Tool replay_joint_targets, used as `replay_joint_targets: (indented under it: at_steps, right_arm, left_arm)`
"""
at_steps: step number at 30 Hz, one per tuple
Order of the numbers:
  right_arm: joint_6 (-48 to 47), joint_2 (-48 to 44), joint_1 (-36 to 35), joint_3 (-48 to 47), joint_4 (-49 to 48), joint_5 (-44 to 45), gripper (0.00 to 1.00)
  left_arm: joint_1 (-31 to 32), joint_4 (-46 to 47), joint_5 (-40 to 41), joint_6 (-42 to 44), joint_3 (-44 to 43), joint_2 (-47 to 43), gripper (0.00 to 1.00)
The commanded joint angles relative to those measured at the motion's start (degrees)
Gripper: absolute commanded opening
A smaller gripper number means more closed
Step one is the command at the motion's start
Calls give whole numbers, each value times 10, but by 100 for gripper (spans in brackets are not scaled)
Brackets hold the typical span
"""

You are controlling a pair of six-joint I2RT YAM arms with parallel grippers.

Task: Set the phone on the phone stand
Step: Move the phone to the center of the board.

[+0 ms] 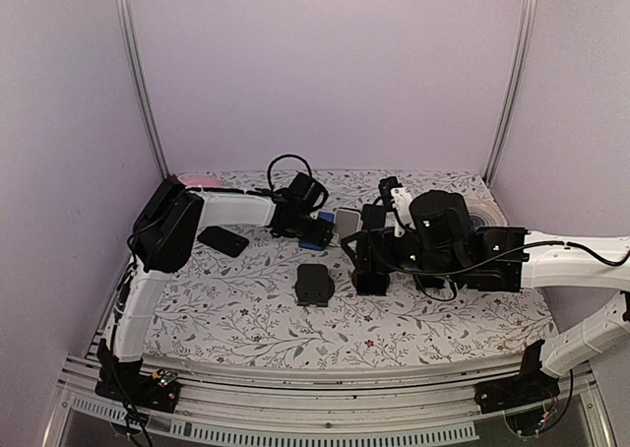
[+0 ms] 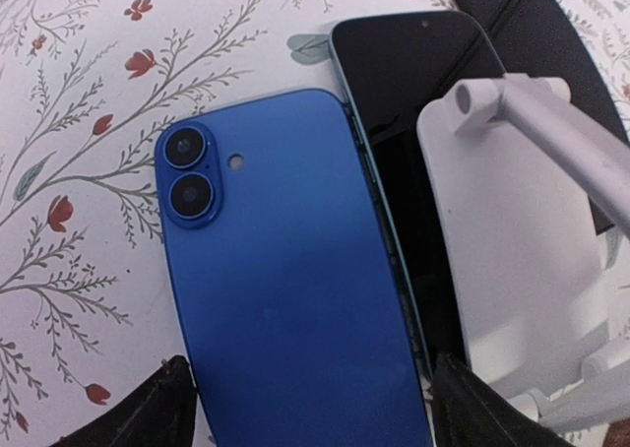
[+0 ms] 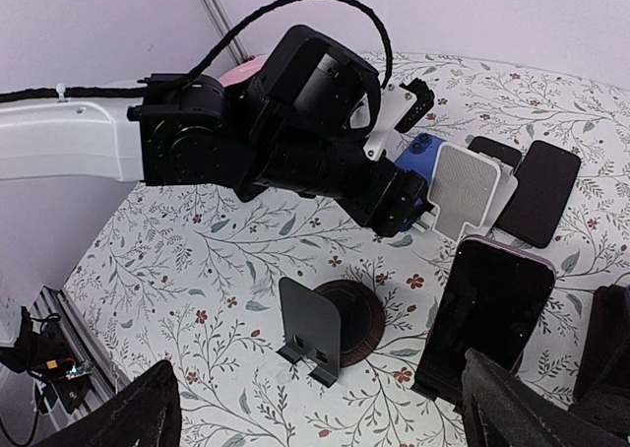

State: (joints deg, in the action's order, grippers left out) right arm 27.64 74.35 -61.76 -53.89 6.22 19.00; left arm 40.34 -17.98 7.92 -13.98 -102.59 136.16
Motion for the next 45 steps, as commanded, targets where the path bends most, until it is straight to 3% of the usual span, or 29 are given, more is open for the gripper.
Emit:
replay_joint_targets:
  at_steps: [1,19,23,31,45]
  right_arm:
    - [5,-8,0,9,-4,4,99]
    - [2,-5,0,5,-3,2,99]
    - [1,-4,0,4,-3,1,99]
    - [-1,-5,0,1,0,0,99]
    - [3,8,0,2,-9,-9,99]
  left_arm:
    - [-2,-28,-19,5,-18,31,85]
    - [-3,-83,92,8,7,33,93]
    - [-9,-65,81,5,41,15,87]
    - [-23,-24,66,2,124,-31,66]
    - [-44,34,68,-13,289,-148,62]
